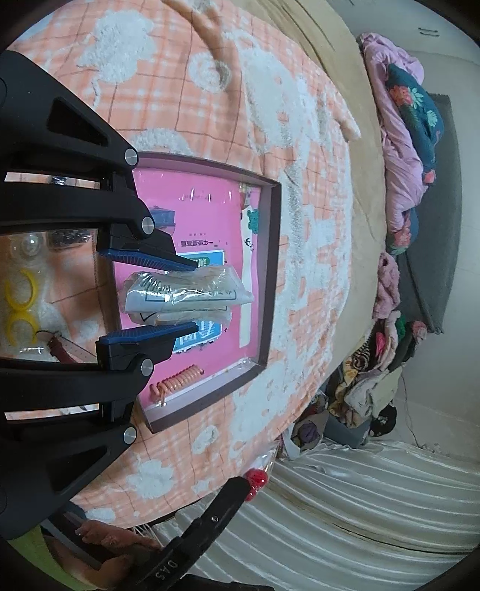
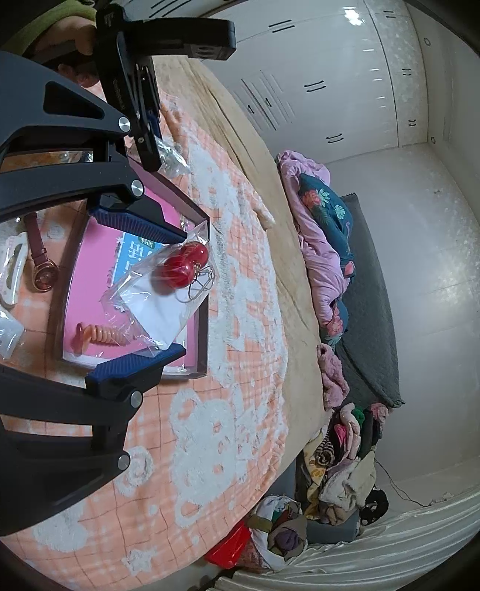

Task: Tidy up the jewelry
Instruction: 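Lower both held bags into the box and open both tools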

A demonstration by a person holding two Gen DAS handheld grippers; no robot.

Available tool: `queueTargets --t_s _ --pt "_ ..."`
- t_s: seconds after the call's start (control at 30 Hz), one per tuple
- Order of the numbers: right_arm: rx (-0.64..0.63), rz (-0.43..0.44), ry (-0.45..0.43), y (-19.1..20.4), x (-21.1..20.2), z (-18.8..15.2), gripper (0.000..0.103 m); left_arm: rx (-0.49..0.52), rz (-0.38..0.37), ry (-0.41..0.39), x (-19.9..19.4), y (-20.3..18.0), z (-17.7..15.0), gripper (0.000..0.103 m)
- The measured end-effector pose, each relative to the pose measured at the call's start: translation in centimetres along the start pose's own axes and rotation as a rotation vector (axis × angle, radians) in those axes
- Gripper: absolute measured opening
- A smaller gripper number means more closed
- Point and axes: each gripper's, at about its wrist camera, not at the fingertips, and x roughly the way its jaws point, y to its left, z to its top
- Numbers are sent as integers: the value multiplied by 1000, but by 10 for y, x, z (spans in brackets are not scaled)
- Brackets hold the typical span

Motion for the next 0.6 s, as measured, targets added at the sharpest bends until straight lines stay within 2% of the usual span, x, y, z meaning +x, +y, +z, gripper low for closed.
queueTargets --t_s 0.43,0.6 --pt "-3 -26 44 -13 36 2 55 -20 5 66 44 3 -3 20" --pt "10 -39 66 -21 48 -8 55 -10 6 97 61 4 -9 20"
